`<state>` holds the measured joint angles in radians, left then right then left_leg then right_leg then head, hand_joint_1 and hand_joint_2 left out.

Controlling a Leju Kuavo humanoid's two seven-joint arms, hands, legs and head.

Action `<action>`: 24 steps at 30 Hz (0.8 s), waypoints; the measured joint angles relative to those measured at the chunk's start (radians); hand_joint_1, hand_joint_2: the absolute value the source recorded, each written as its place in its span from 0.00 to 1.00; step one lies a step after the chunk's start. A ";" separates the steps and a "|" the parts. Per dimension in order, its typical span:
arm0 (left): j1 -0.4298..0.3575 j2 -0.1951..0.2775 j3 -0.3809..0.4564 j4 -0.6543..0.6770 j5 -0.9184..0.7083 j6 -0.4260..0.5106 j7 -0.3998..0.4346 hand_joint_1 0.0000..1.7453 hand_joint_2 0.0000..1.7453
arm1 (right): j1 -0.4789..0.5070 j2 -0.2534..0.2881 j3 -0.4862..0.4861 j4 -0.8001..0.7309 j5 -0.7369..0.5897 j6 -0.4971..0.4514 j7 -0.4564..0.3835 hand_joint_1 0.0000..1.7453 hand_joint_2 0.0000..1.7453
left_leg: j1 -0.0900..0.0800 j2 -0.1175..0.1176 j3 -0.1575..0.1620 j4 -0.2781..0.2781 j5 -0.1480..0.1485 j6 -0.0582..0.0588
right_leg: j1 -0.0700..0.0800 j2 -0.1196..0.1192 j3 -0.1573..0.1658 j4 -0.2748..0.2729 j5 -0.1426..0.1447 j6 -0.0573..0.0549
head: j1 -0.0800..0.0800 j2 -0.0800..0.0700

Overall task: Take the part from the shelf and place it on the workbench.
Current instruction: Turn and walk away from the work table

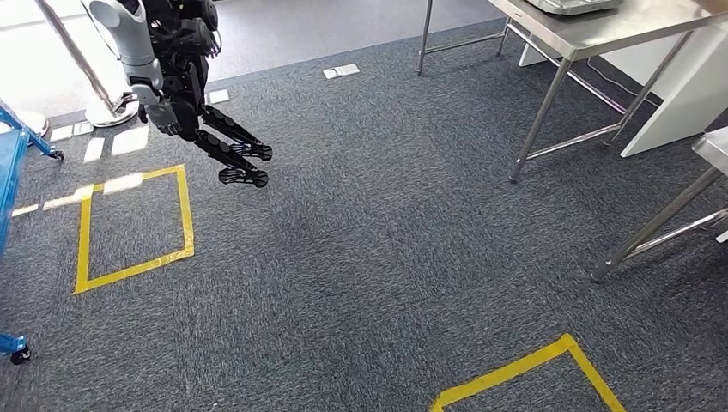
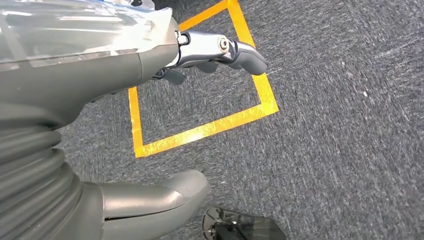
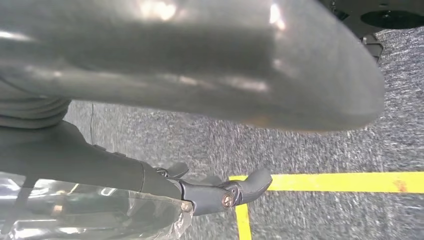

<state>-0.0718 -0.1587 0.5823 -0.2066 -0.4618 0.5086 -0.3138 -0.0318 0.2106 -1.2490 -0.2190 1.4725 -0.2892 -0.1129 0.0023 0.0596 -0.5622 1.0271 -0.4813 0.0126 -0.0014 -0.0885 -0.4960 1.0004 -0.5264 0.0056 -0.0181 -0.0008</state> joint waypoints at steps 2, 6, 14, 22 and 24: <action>0.000 0.001 0.001 0.000 0.000 0.000 0.000 0.00 1.00 | -0.001 0.001 0.000 0.000 0.000 0.000 0.000 0.00 0.00 | -0.006 -0.013 -0.001 -0.011 0.002 0.008 | 0.003 -0.015 0.007 -0.003 -0.001 0.008 | 0.002 0.000; 0.000 -0.001 0.003 0.000 -0.001 -0.001 0.000 0.00 1.00 | 0.001 0.004 0.002 -0.001 0.000 -0.001 0.000 0.00 0.00 | 0.002 -0.050 0.002 -0.034 0.023 0.031 | -0.003 0.049 -0.041 0.098 -0.059 0.013 | 0.005 0.000; 0.002 -0.002 0.003 0.000 -0.001 -0.002 -0.001 0.00 1.00 | 0.004 0.002 0.002 -0.002 0.000 -0.001 0.000 0.00 0.00 | 0.006 -0.130 0.000 -0.030 0.027 0.027 | -0.023 0.090 -0.074 0.146 -0.039 0.056 | 0.007 0.000; 0.002 0.000 0.004 0.000 -0.003 -0.004 -0.001 0.00 1.00 | 0.004 0.006 0.004 -0.003 0.000 -0.002 0.001 0.00 0.00 | 0.005 -0.145 -0.038 0.031 -0.002 -0.004 | -0.026 0.123 -0.023 0.018 0.004 0.024 | 0.006 0.000; 0.004 0.000 0.004 0.000 -0.004 -0.004 -0.001 0.00 1.00 | 0.006 0.007 0.005 -0.004 0.001 -0.003 0.001 0.00 0.00 | 0.010 -0.098 -0.115 0.182 -0.072 -0.015 | -0.014 0.072 -0.022 0.017 0.008 -0.007 | -0.002 0.000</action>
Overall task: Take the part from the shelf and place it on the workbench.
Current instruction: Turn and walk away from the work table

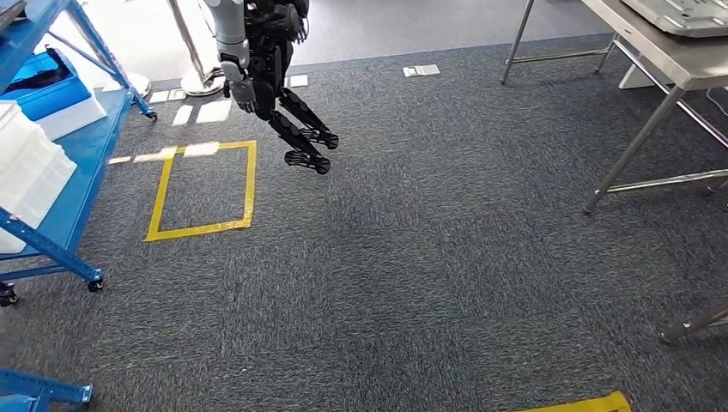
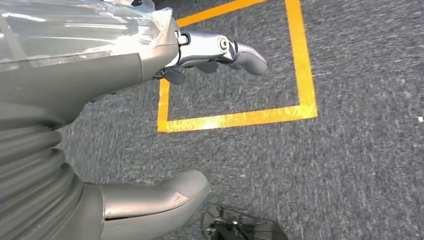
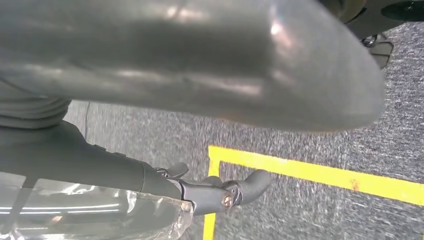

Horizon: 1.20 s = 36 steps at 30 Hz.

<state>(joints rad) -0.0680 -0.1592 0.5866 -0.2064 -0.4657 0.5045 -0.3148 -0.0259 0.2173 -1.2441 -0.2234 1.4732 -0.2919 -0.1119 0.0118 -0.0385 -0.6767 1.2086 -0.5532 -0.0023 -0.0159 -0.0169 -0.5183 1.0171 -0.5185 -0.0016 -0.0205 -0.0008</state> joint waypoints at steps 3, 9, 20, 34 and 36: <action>0.001 -0.001 0.000 0.000 0.000 0.000 -0.001 0.00 1.00 | 0.000 0.000 0.000 -0.001 0.001 0.000 0.000 0.00 0.00 | -0.003 0.042 0.005 0.010 0.011 0.010 | 0.014 -0.046 -0.003 0.000 -0.004 -0.011 | -0.004 0.000; -0.006 0.001 0.001 -0.001 -0.002 0.002 -0.003 0.00 1.00 | -0.003 0.006 0.003 -0.002 0.002 0.001 0.000 0.00 0.00 | -0.030 0.088 0.110 -0.187 0.073 0.043 | 0.021 -0.096 0.014 -0.005 -0.011 -0.001 | -0.002 0.000; -0.002 -0.006 0.004 0.000 0.000 0.003 -0.003 0.00 1.00 | 0.000 -0.002 0.014 -0.008 0.003 0.001 -0.001 0.00 0.00 | -0.005 -0.042 0.122 -0.218 0.100 0.032 | -0.009 0.037 -0.036 0.070 -0.022 0.051 | 0.005 0.000; 0.001 -0.007 0.011 0.000 0.000 0.009 -0.002 0.00 1.00 | 0.000 -0.001 0.018 -0.011 0.004 0.003 -0.002 0.00 0.00 | -0.010 0.047 0.018 -0.003 0.018 0.026 | 0.017 -0.054 -0.001 0.000 -0.002 -0.008 | -0.007 0.000; -0.002 -0.006 0.011 -0.001 0.000 0.009 -0.001 0.00 1.00 | -0.001 0.002 0.018 -0.011 0.004 0.003 -0.002 0.00 0.00 | -0.028 0.090 0.087 -0.134 0.064 0.046 | 0.021 -0.073 0.005 0.000 -0.005 -0.010 | -0.007 0.000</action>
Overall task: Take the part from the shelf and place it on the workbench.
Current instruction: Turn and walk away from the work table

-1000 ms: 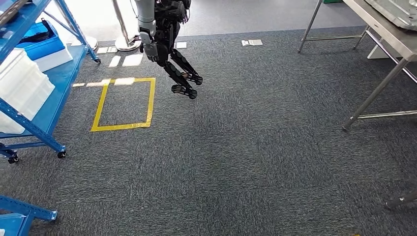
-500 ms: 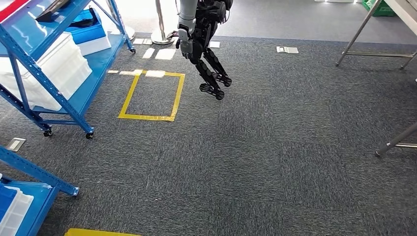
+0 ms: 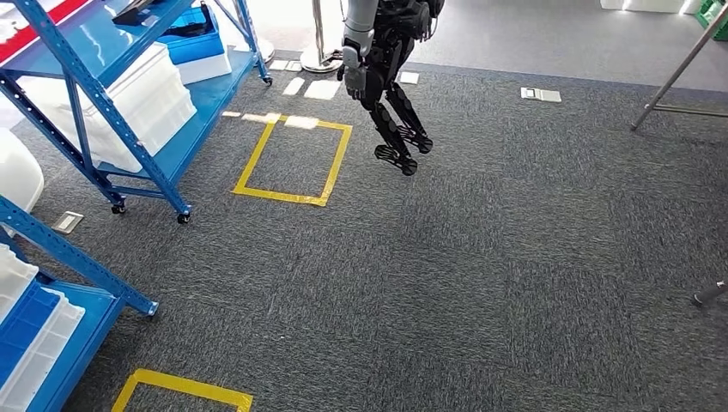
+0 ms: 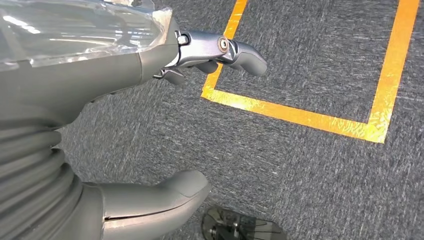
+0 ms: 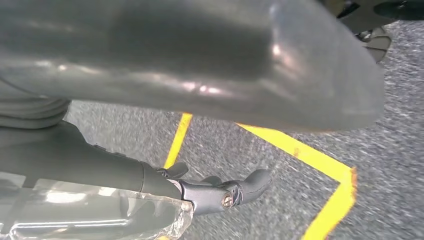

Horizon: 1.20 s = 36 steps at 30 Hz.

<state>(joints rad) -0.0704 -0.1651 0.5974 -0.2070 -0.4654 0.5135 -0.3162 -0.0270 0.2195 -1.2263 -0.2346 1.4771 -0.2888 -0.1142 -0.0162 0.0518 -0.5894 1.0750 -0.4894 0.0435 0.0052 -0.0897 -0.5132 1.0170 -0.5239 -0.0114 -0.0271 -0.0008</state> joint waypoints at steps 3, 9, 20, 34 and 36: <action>-0.004 0.002 0.000 0.000 0.000 0.000 0.000 0.00 1.00 | -0.002 0.005 0.000 0.000 0.000 0.000 0.000 0.00 0.00 | -0.015 0.009 0.021 -0.053 0.009 0.016 | 0.003 -0.030 0.005 -0.003 -0.003 0.006 | 0.000 0.000; -0.004 -0.002 0.001 0.000 0.000 0.001 0.000 0.00 1.00 | 0.000 0.001 0.001 -0.001 0.000 0.000 -0.002 0.00 0.00 | 0.004 -0.061 0.037 -0.096 0.042 0.026 | -0.005 0.075 -0.092 0.209 -0.100 0.009 | 0.004 0.000; 0.004 -0.001 0.001 0.000 -0.001 0.000 0.000 0.00 1.00 | -0.003 -0.004 0.001 -0.001 0.001 -0.001 -0.008 0.00 0.00 | 0.023 -0.142 0.015 -0.051 0.018 -0.029 | -0.034 0.112 -0.020 0.012 0.014 0.029 | 0.007 0.000; -0.003 -0.001 0.001 0.001 -0.006 0.000 0.000 0.00 1.00 | -0.001 0.001 0.003 -0.001 0.002 -0.002 -0.009 0.00 0.00 | -0.001 -0.002 0.011 -0.051 0.014 -0.003 | -0.014 -0.014 -0.006 0.006 0.000 0.018 | -0.003 0.000; -0.001 -0.001 0.001 0.001 -0.006 0.000 0.000 0.00 1.00 | -0.001 0.002 0.006 -0.001 0.002 -0.002 -0.008 0.00 0.00 | 0.004 -0.022 0.022 -0.069 0.026 0.003 | -0.013 0.003 -0.007 0.020 -0.010 0.025 | -0.003 0.000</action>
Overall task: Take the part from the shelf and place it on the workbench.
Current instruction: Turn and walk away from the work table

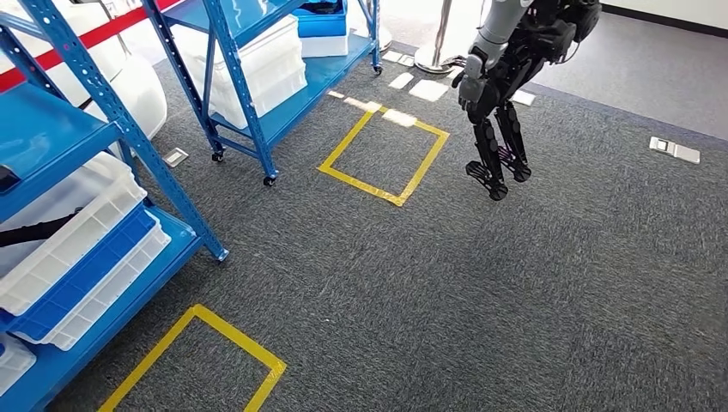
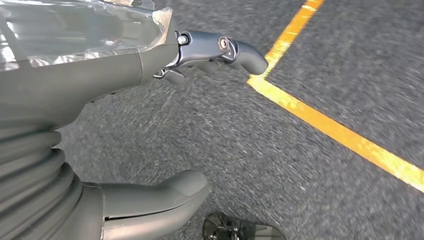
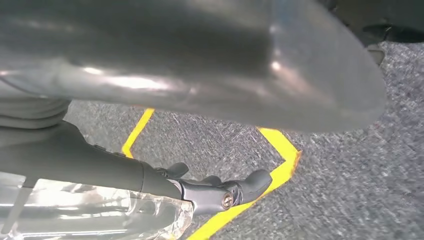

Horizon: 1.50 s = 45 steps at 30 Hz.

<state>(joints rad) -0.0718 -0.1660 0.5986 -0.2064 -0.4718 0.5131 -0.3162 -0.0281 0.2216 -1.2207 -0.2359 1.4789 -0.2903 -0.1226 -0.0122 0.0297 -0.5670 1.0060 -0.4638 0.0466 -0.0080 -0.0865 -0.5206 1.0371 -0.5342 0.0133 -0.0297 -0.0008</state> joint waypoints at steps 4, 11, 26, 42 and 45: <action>-0.004 -0.002 0.000 0.000 -0.002 -0.002 0.000 0.00 1.00 | 0.002 -0.003 0.003 0.000 0.000 0.000 0.001 0.00 0.00 | 0.007 -0.044 0.007 -0.015 0.012 0.009 | -0.003 0.072 -0.104 0.213 -0.089 -0.008 | 0.007 0.000; 0.001 -0.004 0.000 0.000 -0.002 -0.002 0.000 0.00 1.00 | 0.001 -0.005 0.003 0.000 0.001 0.001 0.003 0.00 0.00 | 0.009 -0.120 0.004 0.008 -0.003 -0.015 | -0.016 0.121 -0.021 -0.001 0.023 0.028 | 0.012 0.000; -0.002 -0.002 0.000 0.000 -0.010 -0.009 -0.002 0.00 1.00 | 0.006 0.004 0.003 -0.002 0.001 0.003 0.004 0.00 0.00 | 0.001 0.027 -0.026 0.042 -0.006 -0.012 | 0.001 0.005 -0.001 -0.010 0.013 -0.020 | -0.001 0.000; -0.003 -0.011 0.000 0.000 -0.010 -0.009 0.009 0.00 1.00 | -0.005 0.005 0.004 -0.020 0.002 -0.001 0.013 0.00 0.00 | 0.008 -0.122 0.003 0.007 -0.001 -0.012 | -0.017 0.120 -0.019 -0.012 0.031 0.027 | 0.011 0.000; 0.000 -0.011 0.001 0.000 -0.010 -0.007 0.010 0.00 1.00 | -0.010 0.008 0.005 -0.025 0.002 0.001 0.014 0.00 0.00 | 0.012 -0.124 -0.001 0.013 -0.006 -0.022 | -0.016 0.105 -0.013 -0.013 0.035 0.002 | 0.008 0.000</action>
<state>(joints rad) -0.0717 -0.1771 0.5995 -0.2068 -0.4822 0.5061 -0.3063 -0.0386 0.2298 -1.2154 -0.2610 1.4808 -0.2894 -0.1088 -0.0007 -0.0940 -0.5679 1.0189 -0.4693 0.0243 -0.0243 0.0189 -0.5336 1.0242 -0.4990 0.0157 -0.0219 -0.0008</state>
